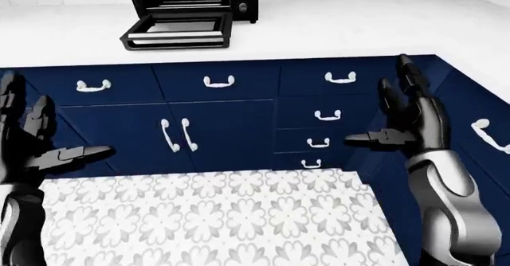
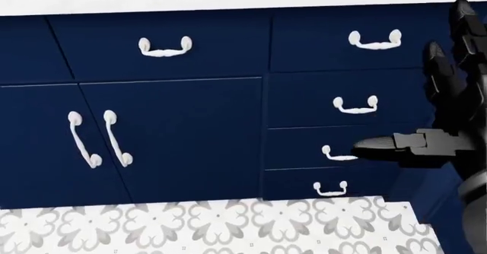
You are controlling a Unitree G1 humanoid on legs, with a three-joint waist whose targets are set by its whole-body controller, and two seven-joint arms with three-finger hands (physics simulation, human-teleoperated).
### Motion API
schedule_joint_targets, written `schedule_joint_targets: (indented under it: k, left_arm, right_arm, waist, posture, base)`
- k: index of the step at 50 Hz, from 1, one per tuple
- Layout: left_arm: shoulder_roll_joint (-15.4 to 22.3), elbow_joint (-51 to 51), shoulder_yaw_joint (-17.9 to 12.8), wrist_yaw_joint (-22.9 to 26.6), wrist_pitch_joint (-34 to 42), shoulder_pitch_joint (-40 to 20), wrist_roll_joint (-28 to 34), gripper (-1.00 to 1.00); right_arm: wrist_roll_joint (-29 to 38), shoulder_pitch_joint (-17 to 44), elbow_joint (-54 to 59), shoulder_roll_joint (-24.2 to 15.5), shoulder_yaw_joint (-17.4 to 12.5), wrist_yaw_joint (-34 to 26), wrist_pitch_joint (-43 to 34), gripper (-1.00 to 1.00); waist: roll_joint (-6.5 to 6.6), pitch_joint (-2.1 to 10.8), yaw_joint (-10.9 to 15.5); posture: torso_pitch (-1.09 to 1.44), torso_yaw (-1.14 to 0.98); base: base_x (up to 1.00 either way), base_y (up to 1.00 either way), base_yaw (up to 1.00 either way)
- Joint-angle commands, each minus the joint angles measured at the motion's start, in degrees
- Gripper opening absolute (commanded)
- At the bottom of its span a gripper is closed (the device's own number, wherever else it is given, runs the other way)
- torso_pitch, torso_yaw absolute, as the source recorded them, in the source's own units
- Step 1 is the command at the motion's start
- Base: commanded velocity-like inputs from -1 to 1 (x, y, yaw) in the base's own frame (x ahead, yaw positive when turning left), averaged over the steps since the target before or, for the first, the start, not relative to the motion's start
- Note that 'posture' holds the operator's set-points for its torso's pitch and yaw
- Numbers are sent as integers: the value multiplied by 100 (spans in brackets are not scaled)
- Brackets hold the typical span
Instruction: Close the toaster oven door.
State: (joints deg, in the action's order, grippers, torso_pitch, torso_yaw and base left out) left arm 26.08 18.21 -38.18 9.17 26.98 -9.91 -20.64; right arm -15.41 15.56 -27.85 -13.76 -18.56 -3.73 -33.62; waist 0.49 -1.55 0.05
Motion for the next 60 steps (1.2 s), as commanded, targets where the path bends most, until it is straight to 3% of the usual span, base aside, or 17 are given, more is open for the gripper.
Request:
schedule_joint_targets:
  k: [1, 14, 15, 17, 24, 30, 34, 38, 39, 42, 47, 49, 51, 52, 53, 54, 60]
  left_arm:
    - [172, 219, -89, -23, -73, -90, -182, 100]
    - [217, 311, -139, 3, -60, -21, -172, 100]
    - [213, 325, -141, 6, -53, -17, -171, 100]
    - [217, 316, -154, 15, -63, -21, -166, 100]
    - [241, 344, -190, 22, -29, -27, -211, 100]
    - [253, 309, -207, 17, -43, -27, -207, 100]
    - [259, 282, -211, 19, -48, -21, -203, 100]
    - [271, 271, -226, 13, -42, -23, -212, 100]
    - [289, 276, -238, 2, -12, -40, -232, 100]
    - [296, 266, -234, 2, -14, -40, -236, 100]
    - [309, 272, -252, -3, -3, -35, -261, 100]
    - [306, 280, -260, -3, -5, -33, -275, 100]
    - [313, 255, -264, -3, -12, -39, -283, 100]
    - [312, 261, -260, -10, -8, -36, -282, 100]
    - [307, 270, -258, -13, -8, -29, -284, 100]
    - [307, 270, -253, -15, -5, -31, -284, 100]
    - [340, 298, -292, -29, 52, -49, -346, 100]
  right_arm:
    - [-119, 118, -154, -96, -16, 19, 79, 100]
    - [-44, 13, -277, -100, 24, -111, 168, 100]
    - [-39, 14, -299, -101, 30, -119, 160, 100]
    - [-29, 2, -300, -96, 26, -134, 177, 100]
    - [-28, -7, -333, -63, 32, -136, 165, 100]
    - [-126, 16, -383, -51, 12, -103, 107, 100]
    - [-172, 39, -429, -74, 7, -88, 49, 100]
    - [-143, 30, -409, -80, 18, -89, 58, 100]
    - [-154, 36, -425, -80, 19, -83, 37, 100]
    - [-167, 49, -434, -98, 10, -86, 16, 100]
    - [-181, 59, -460, -108, -7, -85, -4, 100]
    - [-179, 62, -467, -114, -6, -79, -9, 100]
    - [-179, 56, -463, -110, -4, -80, -3, 100]
    - [-184, 63, -463, -112, -9, -74, -11, 100]
    - [-186, 67, -467, -115, -11, -67, -21, 100]
    - [-198, 74, -473, -116, -20, -62, -31, 100]
    - [-215, 66, -471, -125, -24, -57, -16, 100]
  waist:
    - [31, 72, -6]
    - [49, 17, -8]
    - [72, 112, -11]
    - [72, 22, -5]
    - [36, -48, -23]
    - [308, -68, -5]
    - [179, -36, 5]
    - [-164, -76, -8]
    - [-34, -15, -8]
    - [-97, 19, -42]
    - [5, -27, -56]
    - [172, -43, -80]
    - [569, 76, -82]
    - [342, 8, -6]
    - [431, -27, -36]
    - [400, -42, -7]
    - [63, -72, -10]
  posture:
    - [0, 0]
    - [0, 0]
    - [0, 0]
    - [0, 0]
    - [0, 0]
    - [0, 0]
    - [0, 0]
    - [0, 0]
    - [0, 0]
    - [0, 0]
    - [0, 0]
    - [0, 0]
    - [0, 0]
    - [0, 0]
    - [0, 0]
    - [0, 0]
    - [0, 0]
  base:
    - [0, 0, 0]
    - [0, 0, 0]
    - [5, 0, 0]
    - [6, 0, 0]
    - [11, 0, 0]
    - [12, 1, 0]
    - [12, 6, 0]
    - [11, 11, 0]
    - [12, 12, 0]
    - [11, 11, 0]
    - [11, 19, 0]
    - [11, 21, 0]
    - [11, 21, 0]
    - [10, 21, 0]
    - [10, 21, 0]
    - [11, 22, 0]
    - [10, 21, 0]
